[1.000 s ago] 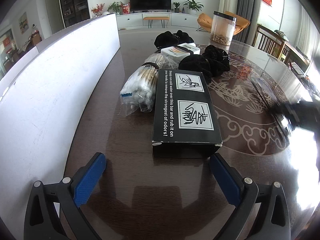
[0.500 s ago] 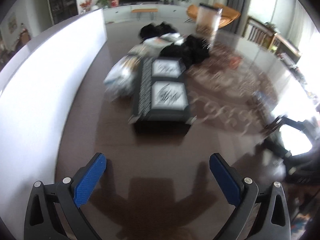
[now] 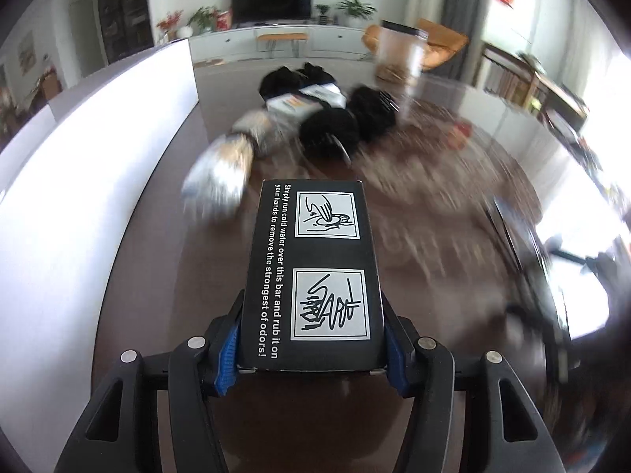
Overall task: Organize objects
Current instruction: 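Close the left tool on the black soap box while the right tool moves to the clear glasses, then close the right tool on the clear glasses at the bridge, then carry the soap box and glasses into the bin and open both tools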
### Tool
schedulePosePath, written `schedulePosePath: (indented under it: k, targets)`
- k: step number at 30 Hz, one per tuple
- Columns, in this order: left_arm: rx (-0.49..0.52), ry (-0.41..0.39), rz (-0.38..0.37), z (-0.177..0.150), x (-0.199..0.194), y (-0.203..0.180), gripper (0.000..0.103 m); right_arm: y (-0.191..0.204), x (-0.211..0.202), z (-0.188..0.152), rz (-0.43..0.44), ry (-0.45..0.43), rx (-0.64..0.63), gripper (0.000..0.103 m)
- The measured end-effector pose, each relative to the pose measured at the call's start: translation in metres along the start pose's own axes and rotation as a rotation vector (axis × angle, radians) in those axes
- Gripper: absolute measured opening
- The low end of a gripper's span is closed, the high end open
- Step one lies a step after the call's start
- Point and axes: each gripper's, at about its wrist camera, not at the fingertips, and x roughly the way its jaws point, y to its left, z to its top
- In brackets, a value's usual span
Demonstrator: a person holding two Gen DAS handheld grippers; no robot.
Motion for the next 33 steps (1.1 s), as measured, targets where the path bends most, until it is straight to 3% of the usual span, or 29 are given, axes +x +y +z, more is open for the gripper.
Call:
schedulePosePath:
  k: [2,3,4,5,11,13,14,15,16,17,18,21,26,33]
  targets:
    - [0.024,0.012,0.006,-0.016,-0.012,-0.005,0.065,0.0,0.0,0.0,0.001,0.001,-0.001,0.101]
    - [0.025,0.028,0.006,-0.019,-0.014,-0.006,0.073,0.001,0.0,0.0,0.002,0.001,-0.001,0.101]
    - [0.016,0.057,-0.002,-0.018,-0.012,-0.006,0.089,0.001,0.0,0.0,0.003,0.002,-0.002,0.102]
    - [0.006,0.067,-0.014,-0.016,-0.01,-0.004,0.095,0.001,0.0,0.0,0.004,0.003,-0.003,0.102]
    - [0.049,0.113,-0.001,-0.003,0.006,-0.011,0.102,0.002,0.003,0.002,0.007,0.015,-0.008,0.103]
    - [0.051,0.116,-0.005,-0.004,0.005,-0.011,0.101,0.002,0.007,0.009,0.022,0.069,-0.026,0.103]
    - [0.054,0.105,-0.007,-0.005,0.003,-0.01,0.09,0.0,0.008,0.013,0.033,0.103,-0.024,0.101]
    - [0.061,0.071,-0.012,-0.006,-0.002,-0.009,0.079,-0.002,0.008,0.016,0.04,0.114,-0.017,0.081]
    - [0.067,0.056,-0.015,-0.006,-0.005,-0.008,0.058,-0.003,0.005,0.021,0.033,0.115,-0.022,0.064]
    - [0.076,0.06,-0.019,-0.005,-0.006,-0.007,0.058,-0.003,0.003,0.024,0.024,0.124,-0.04,0.032]
    - [0.08,0.055,-0.027,-0.006,-0.007,-0.006,0.058,-0.005,0.003,0.028,0.04,0.145,-0.042,0.022]
    - [0.072,0.033,-0.047,-0.013,-0.014,-0.004,0.058,-0.011,-0.002,0.028,0.076,0.167,-0.009,0.019]
    - [0.019,-0.044,-0.108,-0.023,-0.052,0.003,0.058,-0.017,-0.039,0.009,0.14,0.102,0.07,0.018]
    - [-0.066,-0.125,-0.131,-0.029,-0.101,0.025,0.058,-0.015,-0.071,-0.004,0.219,0.053,0.137,0.018]
